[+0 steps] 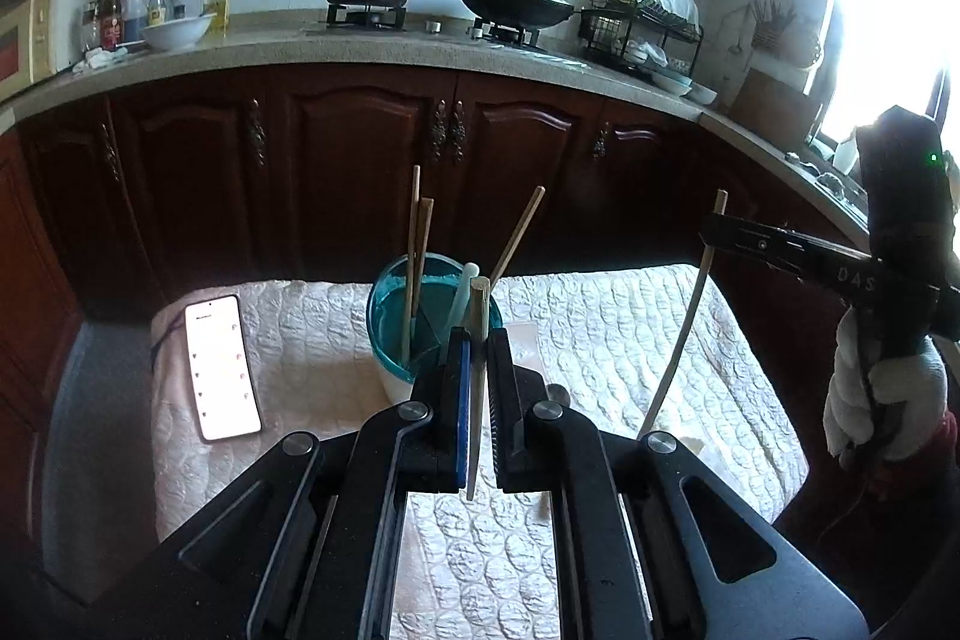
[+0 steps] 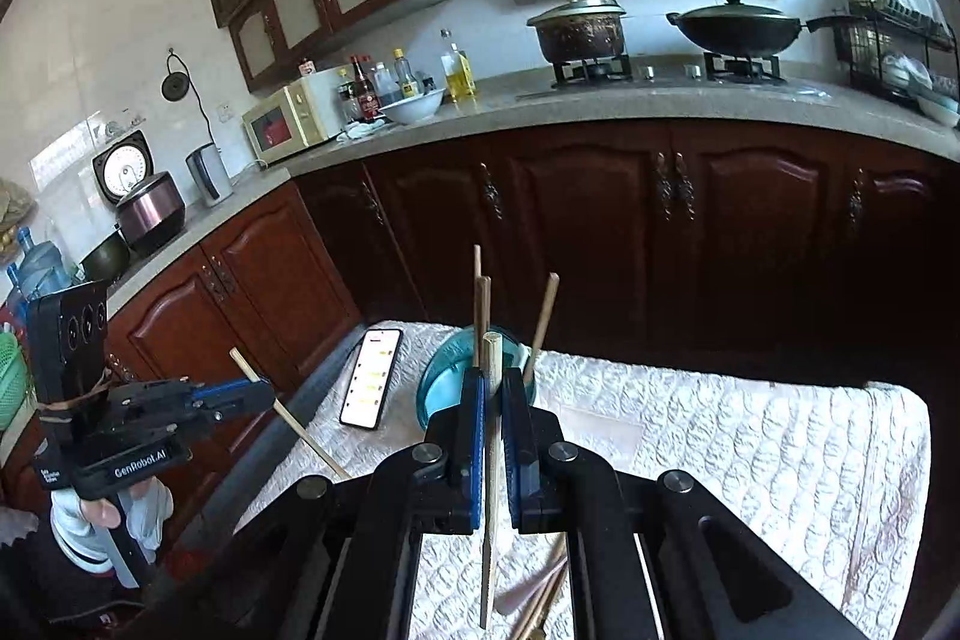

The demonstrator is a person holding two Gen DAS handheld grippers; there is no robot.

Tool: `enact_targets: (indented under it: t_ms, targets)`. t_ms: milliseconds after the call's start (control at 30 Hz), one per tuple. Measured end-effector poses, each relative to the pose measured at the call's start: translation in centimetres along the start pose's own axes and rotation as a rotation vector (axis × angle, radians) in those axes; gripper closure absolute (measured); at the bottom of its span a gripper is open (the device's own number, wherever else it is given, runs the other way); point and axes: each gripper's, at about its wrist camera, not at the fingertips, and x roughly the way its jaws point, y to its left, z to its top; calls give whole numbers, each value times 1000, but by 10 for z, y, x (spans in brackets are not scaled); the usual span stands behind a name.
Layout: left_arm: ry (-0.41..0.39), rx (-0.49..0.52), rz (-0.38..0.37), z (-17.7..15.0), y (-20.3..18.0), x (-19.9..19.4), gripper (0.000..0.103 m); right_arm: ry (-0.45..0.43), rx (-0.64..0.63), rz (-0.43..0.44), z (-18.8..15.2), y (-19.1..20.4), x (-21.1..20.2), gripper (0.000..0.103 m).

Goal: Organize utensils
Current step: 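Lift both chopsticks and carry them over the floral cup, then lower the chopsticks into the cup and open both grippers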

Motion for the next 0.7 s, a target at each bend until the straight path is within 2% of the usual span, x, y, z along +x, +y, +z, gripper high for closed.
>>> enact_targets:
  t_ms: [700]
  targets:
    - [-10, 9, 35, 12, 7, -1, 99, -13, -11, 17, 18, 11, 13, 98]
